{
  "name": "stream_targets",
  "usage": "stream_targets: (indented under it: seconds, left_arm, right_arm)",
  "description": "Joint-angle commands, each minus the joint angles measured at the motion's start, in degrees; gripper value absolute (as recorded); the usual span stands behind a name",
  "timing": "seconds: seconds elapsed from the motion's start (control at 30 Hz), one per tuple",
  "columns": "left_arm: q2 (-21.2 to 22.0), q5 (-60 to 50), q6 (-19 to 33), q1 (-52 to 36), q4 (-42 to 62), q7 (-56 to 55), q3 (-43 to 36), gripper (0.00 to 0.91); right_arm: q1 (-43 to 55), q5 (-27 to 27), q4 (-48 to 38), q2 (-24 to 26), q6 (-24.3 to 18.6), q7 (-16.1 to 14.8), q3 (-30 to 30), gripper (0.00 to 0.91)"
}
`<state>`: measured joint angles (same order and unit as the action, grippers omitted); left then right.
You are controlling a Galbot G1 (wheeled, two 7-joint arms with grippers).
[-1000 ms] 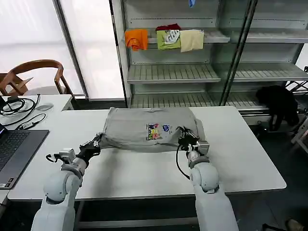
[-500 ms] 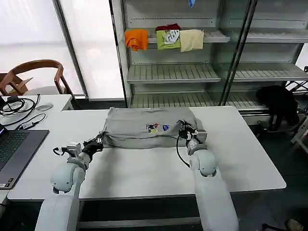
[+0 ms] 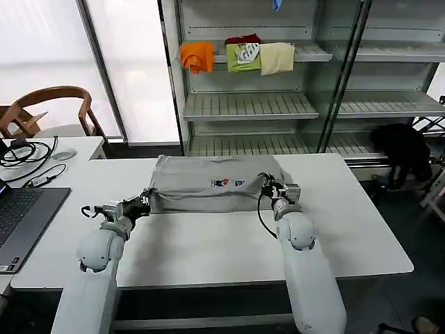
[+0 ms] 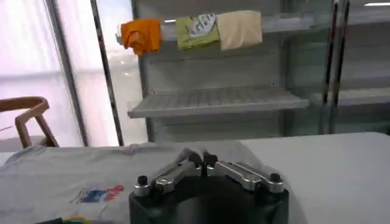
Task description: Fold and organize the clothes.
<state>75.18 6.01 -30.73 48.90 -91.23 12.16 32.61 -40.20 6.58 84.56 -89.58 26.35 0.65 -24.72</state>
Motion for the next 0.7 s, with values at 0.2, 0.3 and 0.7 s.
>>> stream_targets:
  seconds: [0.2, 0.3, 0.7]
  left_arm:
    - [-0.2, -2.1, -0.2, -1.2, 0.7, 0.5, -0.3, 0.907]
    - [-0.1, -2.6, -0.1, -1.2, 0.9, 0.4, -0.3, 0.907]
    - [-0.1, -2.8, 1.0, -1.1, 0.0, -0.6, -0.4, 0.907]
  right_arm:
    - [2.7, -0.3, -1.7, 0.3, 0.4, -0.3, 0.4, 0.474]
    - [3.0, -1.6, -2.2, 0.1, 1.2, -0.4, 0.5, 0.907]
    - [5.0, -1.8, -5.3, -0.8, -5.2, 2.3, -0.7, 0.907]
